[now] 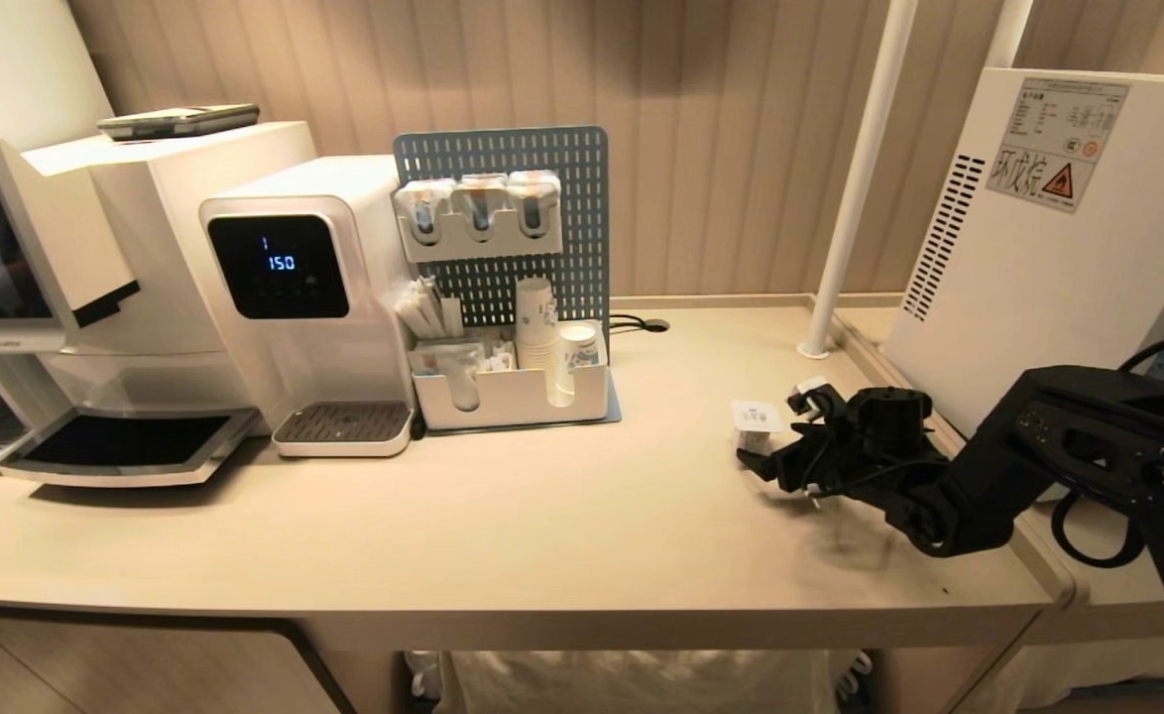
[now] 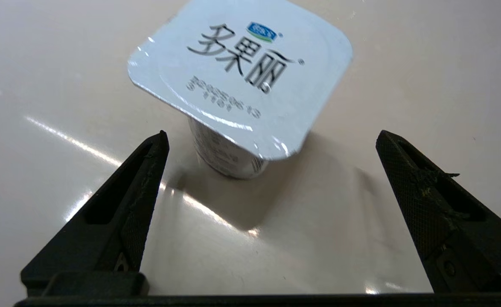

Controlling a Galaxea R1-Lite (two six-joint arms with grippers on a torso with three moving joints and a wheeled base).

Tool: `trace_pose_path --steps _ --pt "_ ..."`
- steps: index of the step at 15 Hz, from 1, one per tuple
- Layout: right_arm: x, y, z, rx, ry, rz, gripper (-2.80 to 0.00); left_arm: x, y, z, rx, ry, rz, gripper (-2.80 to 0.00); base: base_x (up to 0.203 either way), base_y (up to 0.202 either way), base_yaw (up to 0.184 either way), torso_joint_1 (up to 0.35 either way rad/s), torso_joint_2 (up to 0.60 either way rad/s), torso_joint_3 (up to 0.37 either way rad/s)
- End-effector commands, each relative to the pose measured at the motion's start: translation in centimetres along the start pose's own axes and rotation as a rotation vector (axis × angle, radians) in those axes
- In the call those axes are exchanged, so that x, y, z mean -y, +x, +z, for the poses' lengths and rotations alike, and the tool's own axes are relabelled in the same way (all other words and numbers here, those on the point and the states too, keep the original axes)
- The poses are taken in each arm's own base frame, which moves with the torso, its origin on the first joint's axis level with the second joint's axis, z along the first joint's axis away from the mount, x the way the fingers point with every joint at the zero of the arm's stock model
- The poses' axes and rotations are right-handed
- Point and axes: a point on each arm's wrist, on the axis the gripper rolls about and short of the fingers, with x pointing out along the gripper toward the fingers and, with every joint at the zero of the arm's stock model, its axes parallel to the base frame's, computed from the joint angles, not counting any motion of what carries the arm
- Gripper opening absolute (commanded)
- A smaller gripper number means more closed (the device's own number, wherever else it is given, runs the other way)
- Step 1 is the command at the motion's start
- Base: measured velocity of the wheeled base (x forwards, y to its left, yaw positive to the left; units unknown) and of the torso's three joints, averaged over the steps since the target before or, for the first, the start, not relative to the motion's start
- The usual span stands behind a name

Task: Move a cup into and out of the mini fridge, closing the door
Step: Put the yoghurt in the freezer

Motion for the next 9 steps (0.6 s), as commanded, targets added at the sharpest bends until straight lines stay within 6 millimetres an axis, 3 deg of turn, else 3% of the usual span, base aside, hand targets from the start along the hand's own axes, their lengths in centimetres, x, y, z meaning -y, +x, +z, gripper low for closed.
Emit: trace_pose_path --steps 1,9 --pt "0.1 0.9 0.6 0.033 -0.012 -0.005 0.0 0.0 0.0 0.0 -0.001 0.0 0.001 -2.8 0.0 0.0 0.0 0.0 0.0 0.0" --pt "-0.2 3.7 1.1 0.061 -0.026 -0.017 0.0 0.0 0.0 0.0 -0.002 0.0 0.001 -2.8 0.0 0.0 0.0 0.0 0.0 0.0"
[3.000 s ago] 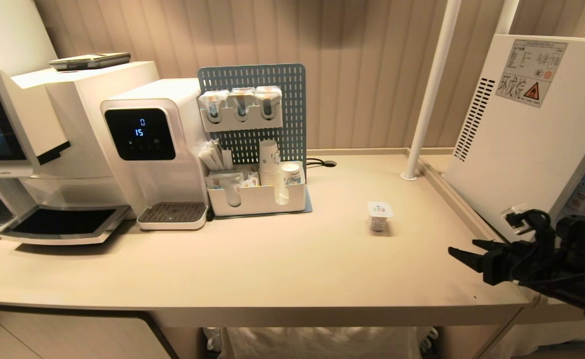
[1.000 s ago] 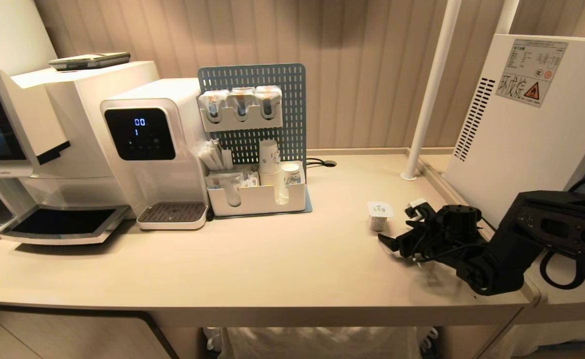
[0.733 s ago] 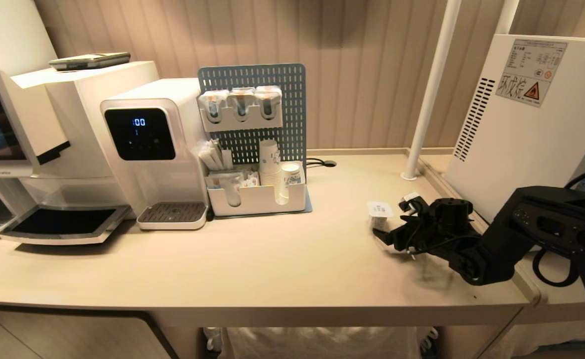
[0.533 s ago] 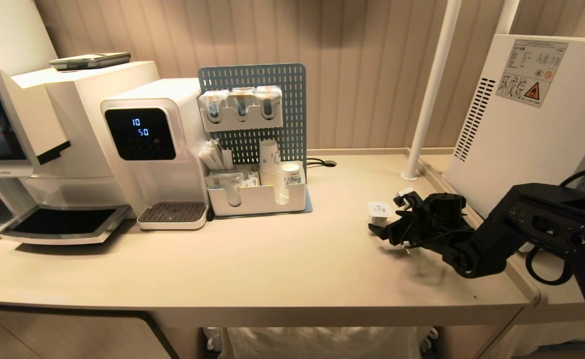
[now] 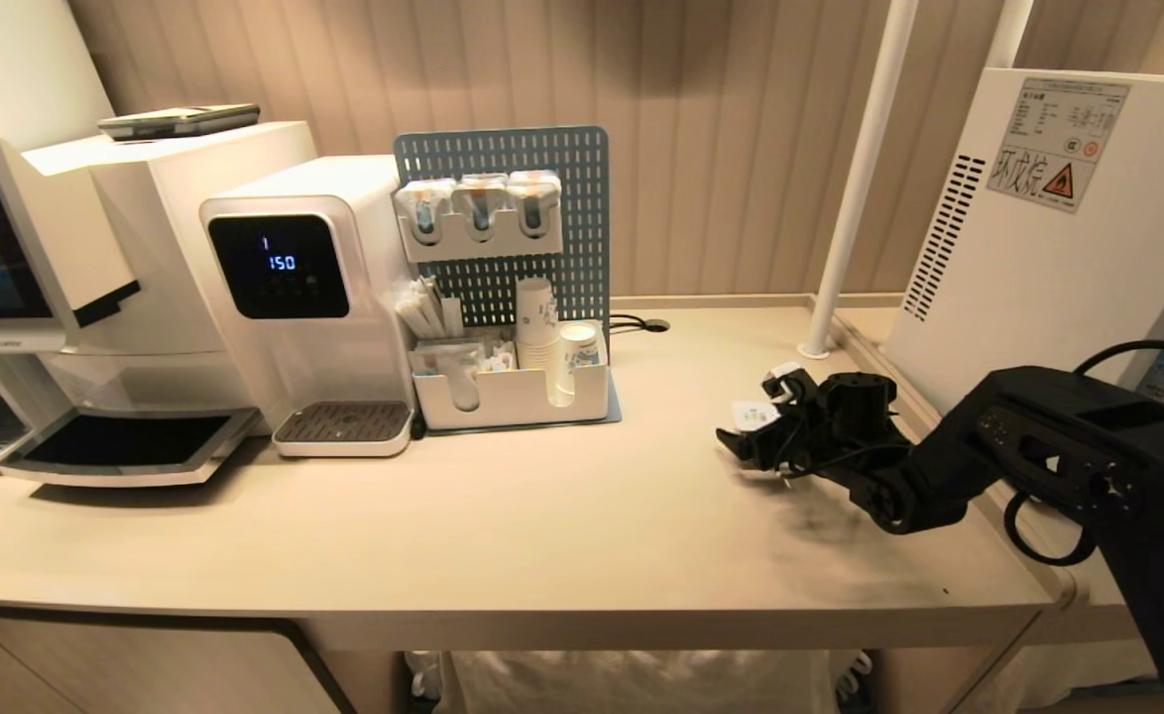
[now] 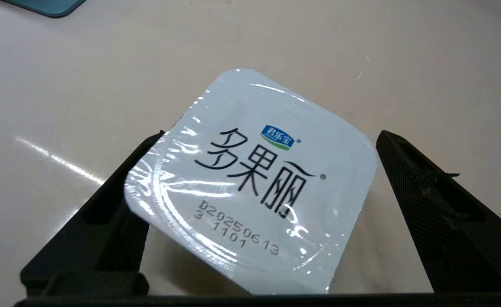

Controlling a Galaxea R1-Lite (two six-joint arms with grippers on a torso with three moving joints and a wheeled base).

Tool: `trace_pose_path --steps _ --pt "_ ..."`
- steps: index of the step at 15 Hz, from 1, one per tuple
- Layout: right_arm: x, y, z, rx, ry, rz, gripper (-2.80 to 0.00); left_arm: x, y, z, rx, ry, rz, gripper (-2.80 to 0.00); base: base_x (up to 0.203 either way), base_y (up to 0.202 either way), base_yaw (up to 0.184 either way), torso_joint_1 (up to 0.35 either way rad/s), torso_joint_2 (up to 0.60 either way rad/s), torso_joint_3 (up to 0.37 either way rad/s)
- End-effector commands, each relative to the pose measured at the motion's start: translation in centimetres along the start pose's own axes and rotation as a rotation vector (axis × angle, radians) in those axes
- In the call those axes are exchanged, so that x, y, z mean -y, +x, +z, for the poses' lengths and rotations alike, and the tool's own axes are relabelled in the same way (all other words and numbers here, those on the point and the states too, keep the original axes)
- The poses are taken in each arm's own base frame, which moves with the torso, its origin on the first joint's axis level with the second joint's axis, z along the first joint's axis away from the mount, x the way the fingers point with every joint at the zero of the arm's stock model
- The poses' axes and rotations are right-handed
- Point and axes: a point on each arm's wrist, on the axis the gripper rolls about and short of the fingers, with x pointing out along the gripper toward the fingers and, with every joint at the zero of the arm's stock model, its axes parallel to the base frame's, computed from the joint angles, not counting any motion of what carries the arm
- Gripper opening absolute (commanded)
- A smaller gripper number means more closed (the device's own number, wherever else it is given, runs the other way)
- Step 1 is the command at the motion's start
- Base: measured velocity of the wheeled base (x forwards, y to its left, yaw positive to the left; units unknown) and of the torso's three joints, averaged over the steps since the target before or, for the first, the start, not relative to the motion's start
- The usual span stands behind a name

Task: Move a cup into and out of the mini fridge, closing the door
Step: Put the yoghurt in the freezer

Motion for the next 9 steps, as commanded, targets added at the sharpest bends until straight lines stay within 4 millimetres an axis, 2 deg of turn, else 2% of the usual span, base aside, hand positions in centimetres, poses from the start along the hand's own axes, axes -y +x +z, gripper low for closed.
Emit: trace_pose_path --steps 1,4,5,6,9 --pt "0.0 0.49 -0.24 0.008 -0.004 0.001 0.0 0.0 0.01 -0.05 -0.002 -0.001 0.001 -2.8 0.0 0.0 0.0 0.0 0.0 0.0" --pt "0.0 0.65 -0.39 0.001 -0.001 0.002 0.0 0.0 0.01 -0.05 -0.002 0.0 0.001 -2.8 0.0 0.0 0.0 0.0 0.0 0.0" --pt "0.0 0.62 -0.4 -0.002 0.0 0.002 -0.79 0.0 0.01 -0.05 -0.002 -0.001 0.001 -2.8 0.0 0.0 0.0 0.0 0.0 0.0" --pt "0.01 0.6 -0.31 0.0 0.0 0.002 -2.8 0.0 0.01 -0.03 0.0 0.0 0.001 -2.8 0.0 0.0 0.0 0.0 0.0 0.0" --pt "0.01 0.35 -0.11 0.001 0.007 0.002 -2.8 0.0 0.01 -0.05 -0.002 -0.001 0.001 -2.8 0.0 0.0 0.0 0.0 0.0 0.0"
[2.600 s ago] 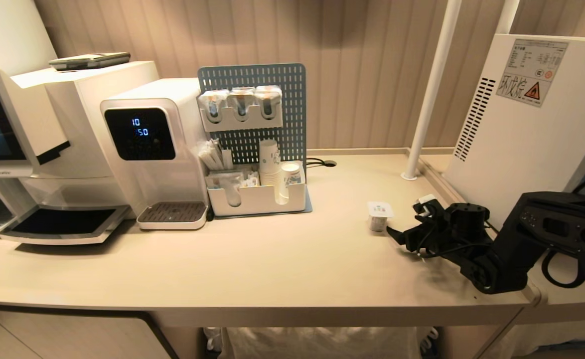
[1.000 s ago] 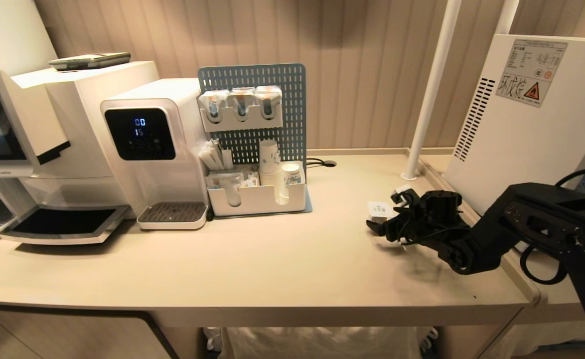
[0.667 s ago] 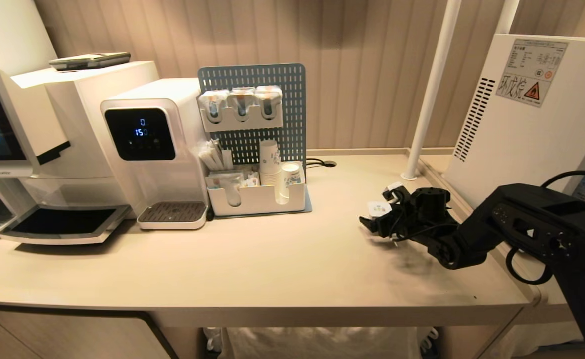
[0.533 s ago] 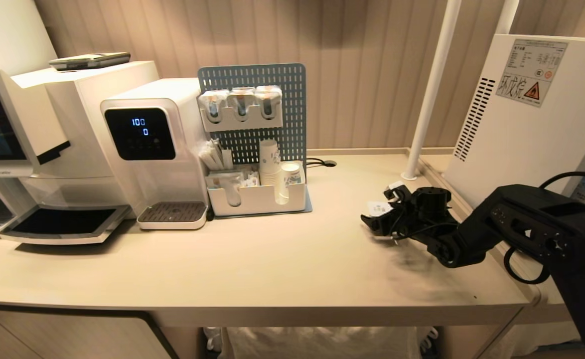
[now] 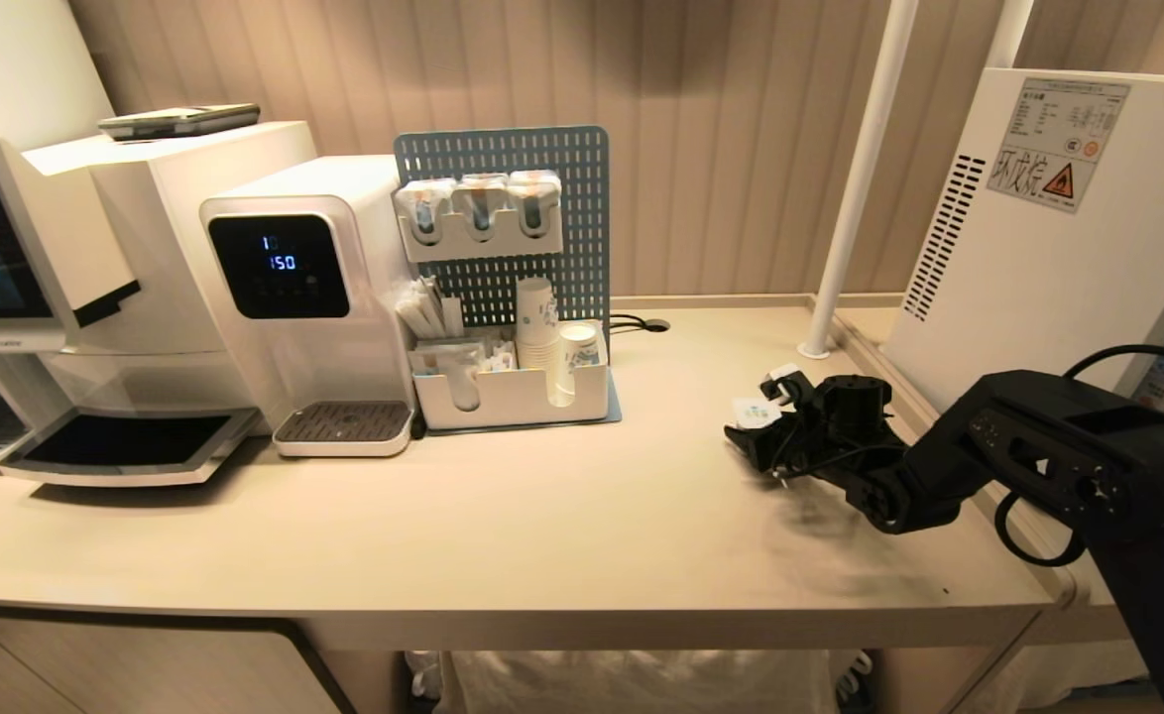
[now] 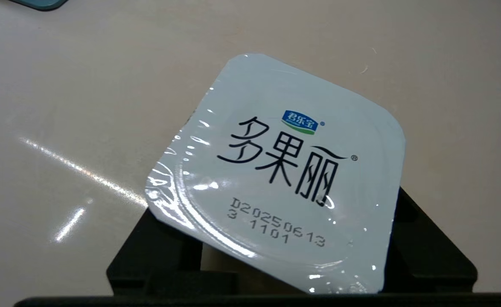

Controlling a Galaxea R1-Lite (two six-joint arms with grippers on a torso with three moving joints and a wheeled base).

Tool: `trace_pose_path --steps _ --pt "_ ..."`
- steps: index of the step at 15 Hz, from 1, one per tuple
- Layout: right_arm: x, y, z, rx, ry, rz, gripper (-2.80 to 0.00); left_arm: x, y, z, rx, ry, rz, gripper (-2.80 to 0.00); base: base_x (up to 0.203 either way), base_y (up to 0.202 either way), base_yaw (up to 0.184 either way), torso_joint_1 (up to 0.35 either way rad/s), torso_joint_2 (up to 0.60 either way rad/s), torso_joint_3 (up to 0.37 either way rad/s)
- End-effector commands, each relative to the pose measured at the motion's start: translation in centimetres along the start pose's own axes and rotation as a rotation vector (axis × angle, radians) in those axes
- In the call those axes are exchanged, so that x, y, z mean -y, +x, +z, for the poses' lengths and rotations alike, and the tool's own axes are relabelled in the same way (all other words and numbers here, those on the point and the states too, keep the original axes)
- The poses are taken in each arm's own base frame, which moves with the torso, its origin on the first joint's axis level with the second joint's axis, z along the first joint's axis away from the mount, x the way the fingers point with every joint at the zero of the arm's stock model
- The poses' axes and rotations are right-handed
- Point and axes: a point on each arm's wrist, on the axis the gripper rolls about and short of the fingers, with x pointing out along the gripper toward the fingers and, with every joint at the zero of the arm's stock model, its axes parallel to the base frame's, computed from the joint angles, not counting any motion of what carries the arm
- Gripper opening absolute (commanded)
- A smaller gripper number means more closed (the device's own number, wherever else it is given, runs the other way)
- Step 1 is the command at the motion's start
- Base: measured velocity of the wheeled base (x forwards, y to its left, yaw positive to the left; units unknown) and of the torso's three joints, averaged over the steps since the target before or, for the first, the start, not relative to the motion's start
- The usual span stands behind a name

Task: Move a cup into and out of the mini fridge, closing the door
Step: Put the yoghurt in the freezer

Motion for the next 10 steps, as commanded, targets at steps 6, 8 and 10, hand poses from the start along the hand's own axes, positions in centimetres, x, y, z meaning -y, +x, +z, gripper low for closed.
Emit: trace_pose_path --steps 6,8,10 --pt "0.3 -4.7 3.3 0.026 0.032 -0.015 -2.8 0.0 0.0 0.0 -0.001 0.0 0.001 -2.8 0.0 0.0 0.0 0.0 0.0 0.0" --pt "1.0 -8.7 5.2 0.051 0.047 -0.052 -2.8 0.0 0.0 0.0 -0.002 0.0 0.001 -2.8 0.0 0.0 0.0 0.0 0.0 0.0" --pt "1.0 -13.1 5.7 0.035 0.063 -0.153 -2.8 0.0 0.0 0.0 -0.001 0.0 0.001 -2.8 0.0 0.0 0.0 0.0 0.0 0.0"
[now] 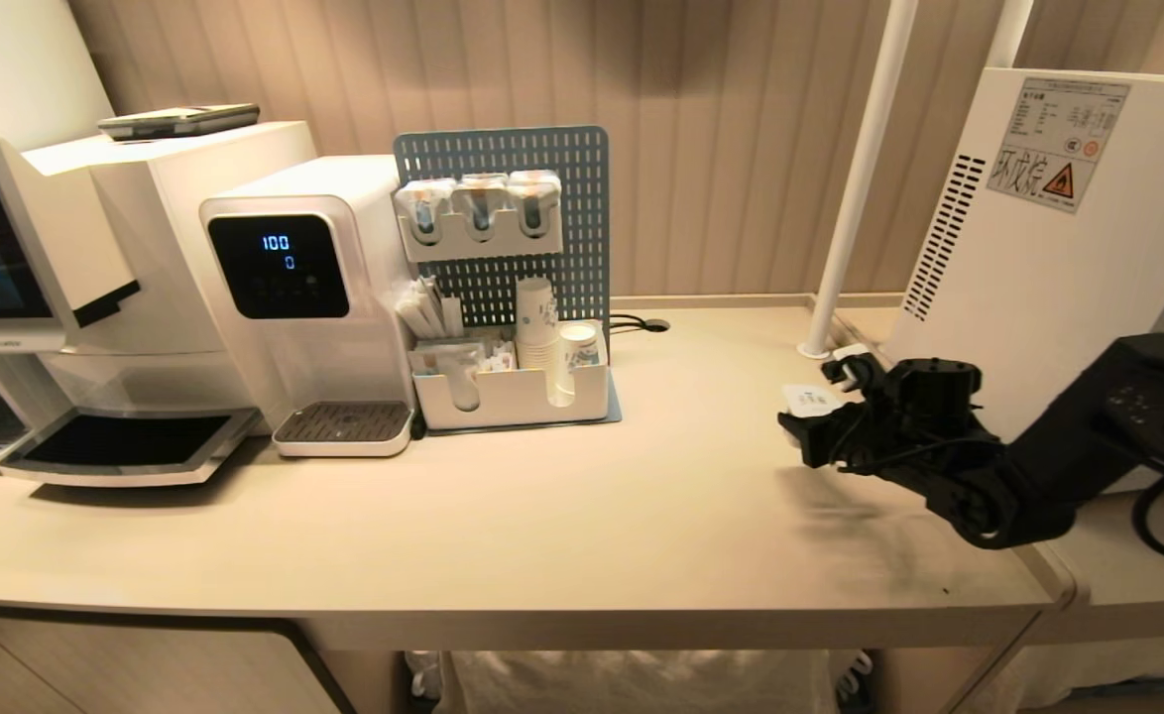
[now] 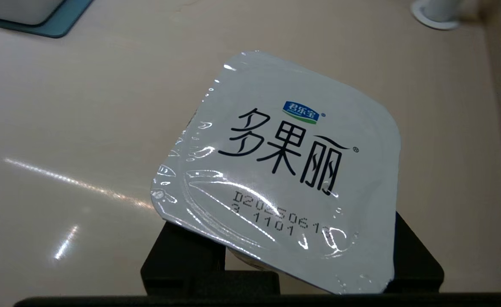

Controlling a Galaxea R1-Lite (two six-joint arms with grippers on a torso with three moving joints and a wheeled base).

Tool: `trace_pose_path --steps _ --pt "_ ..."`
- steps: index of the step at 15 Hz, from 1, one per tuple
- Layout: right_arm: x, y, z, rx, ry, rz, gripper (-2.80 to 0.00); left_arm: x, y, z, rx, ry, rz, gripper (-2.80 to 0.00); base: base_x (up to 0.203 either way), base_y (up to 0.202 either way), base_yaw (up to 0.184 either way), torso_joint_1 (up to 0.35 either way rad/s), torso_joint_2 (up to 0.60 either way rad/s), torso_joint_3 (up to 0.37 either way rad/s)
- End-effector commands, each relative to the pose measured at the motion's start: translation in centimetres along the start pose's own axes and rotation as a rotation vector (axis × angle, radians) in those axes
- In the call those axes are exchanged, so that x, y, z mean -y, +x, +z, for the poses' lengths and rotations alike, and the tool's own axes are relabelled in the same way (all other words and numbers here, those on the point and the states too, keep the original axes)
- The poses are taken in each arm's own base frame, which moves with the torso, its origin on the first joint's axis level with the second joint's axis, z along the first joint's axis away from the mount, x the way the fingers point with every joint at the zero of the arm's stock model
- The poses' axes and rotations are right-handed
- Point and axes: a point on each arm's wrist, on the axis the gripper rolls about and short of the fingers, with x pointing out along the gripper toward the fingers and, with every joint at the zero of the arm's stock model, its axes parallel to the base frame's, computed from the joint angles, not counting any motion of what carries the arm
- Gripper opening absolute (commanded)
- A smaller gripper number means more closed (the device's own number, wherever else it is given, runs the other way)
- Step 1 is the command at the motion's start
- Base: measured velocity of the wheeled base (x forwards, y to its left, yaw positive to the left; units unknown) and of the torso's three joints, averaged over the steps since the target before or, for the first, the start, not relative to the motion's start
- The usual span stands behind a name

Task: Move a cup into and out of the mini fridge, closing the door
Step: Put the yoghurt in the freezer

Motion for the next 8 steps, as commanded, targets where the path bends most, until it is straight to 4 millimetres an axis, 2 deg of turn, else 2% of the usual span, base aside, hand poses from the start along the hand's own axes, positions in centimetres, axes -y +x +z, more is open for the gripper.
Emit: trace_pose_path --steps 1,4,8 --pt "0.3 -6.1 2.2 0.038 0.004 -0.124 -2.8 0.0 0.0 0.0 0.0 -0.001 0.001 -2.8 0.0 0.0 0.0 0.0 0.0 0.0" --pt "-0.7 -13.7 0.7 0.057 0.021 -0.289 -2.8 0.0 0.0 0.0 0.0 -0.001 0.001 -2.8 0.0 0.0 0.0 0.0 0.0 0.0" --pt "-1.9 -25.5 3.0 0.342 0.047 -0.532 -2.8 0.0 0.0 0.0 0.0 -0.001 0.001 -2.8 0.0 0.0 0.0 0.0 0.0 0.0"
